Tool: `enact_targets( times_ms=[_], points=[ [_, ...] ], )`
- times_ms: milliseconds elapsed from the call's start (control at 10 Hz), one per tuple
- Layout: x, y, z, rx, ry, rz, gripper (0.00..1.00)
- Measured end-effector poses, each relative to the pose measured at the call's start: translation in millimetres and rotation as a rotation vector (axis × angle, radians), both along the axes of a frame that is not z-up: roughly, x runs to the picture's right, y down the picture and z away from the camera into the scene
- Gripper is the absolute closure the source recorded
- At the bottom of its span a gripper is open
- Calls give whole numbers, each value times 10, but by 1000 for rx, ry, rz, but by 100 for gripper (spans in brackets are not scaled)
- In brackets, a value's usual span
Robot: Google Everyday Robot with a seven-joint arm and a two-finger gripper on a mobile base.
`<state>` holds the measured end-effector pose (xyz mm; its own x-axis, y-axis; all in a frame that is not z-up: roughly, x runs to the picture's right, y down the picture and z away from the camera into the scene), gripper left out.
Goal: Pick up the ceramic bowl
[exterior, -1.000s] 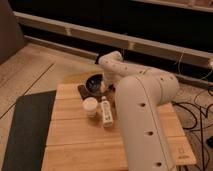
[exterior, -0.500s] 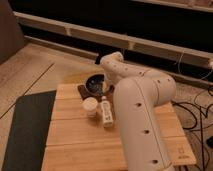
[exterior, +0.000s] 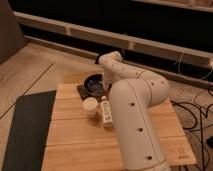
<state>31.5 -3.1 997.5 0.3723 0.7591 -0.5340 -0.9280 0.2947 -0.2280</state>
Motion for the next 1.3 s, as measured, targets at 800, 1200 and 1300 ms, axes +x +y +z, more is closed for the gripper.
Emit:
enact_targets(
  times_ms=[800, 1200, 1300],
  points=[
    [-15, -791, -416, 192, -4, -2, 100],
    [-167, -1006, -696, 278, -34, -15, 100],
    [-193, -1086, -795, 307, -42, -14, 100]
  ],
)
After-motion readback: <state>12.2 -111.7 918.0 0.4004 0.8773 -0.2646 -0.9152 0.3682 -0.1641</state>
